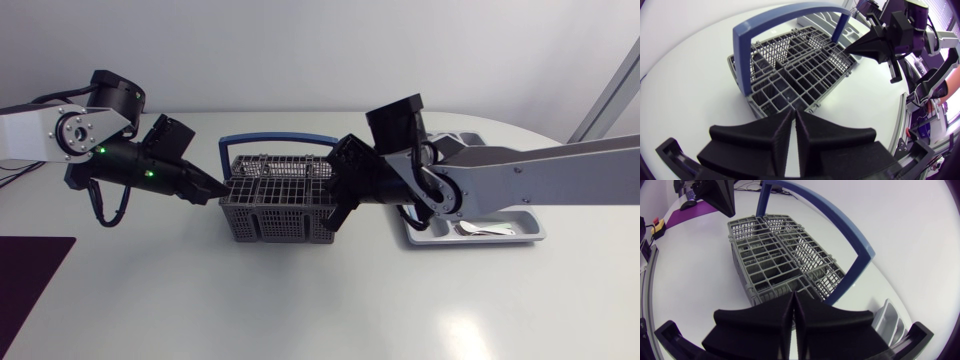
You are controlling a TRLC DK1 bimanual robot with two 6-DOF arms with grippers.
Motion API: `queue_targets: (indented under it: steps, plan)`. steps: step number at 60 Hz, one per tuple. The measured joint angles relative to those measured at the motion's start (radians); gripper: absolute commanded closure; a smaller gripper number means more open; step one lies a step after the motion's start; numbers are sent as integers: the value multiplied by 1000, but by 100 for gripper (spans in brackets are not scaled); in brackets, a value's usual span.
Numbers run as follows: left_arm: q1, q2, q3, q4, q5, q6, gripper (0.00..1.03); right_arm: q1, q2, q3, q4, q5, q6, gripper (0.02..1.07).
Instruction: Unload the cutlery basket into the drawer organizer.
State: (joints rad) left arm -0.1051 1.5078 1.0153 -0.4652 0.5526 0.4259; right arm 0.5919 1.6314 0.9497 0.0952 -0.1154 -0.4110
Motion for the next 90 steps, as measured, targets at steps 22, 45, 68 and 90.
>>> queue_targets:
  steps: [22,45,68,90]
  plan:
    - [-26,77,-23,146,-63,-27,90,0,10,0,14,0,0,101]
    - [7,-62,-67,118,-52,-46,90,0,-137,-50,14,11,0,101]
    - [81,-295,-115,121,-38,-64,13,-23,-454,-225,58,133,-10,46]
    - [166,-423,-171,150,-105,-85,4,-148,-711,-348,58,230,-38,6]
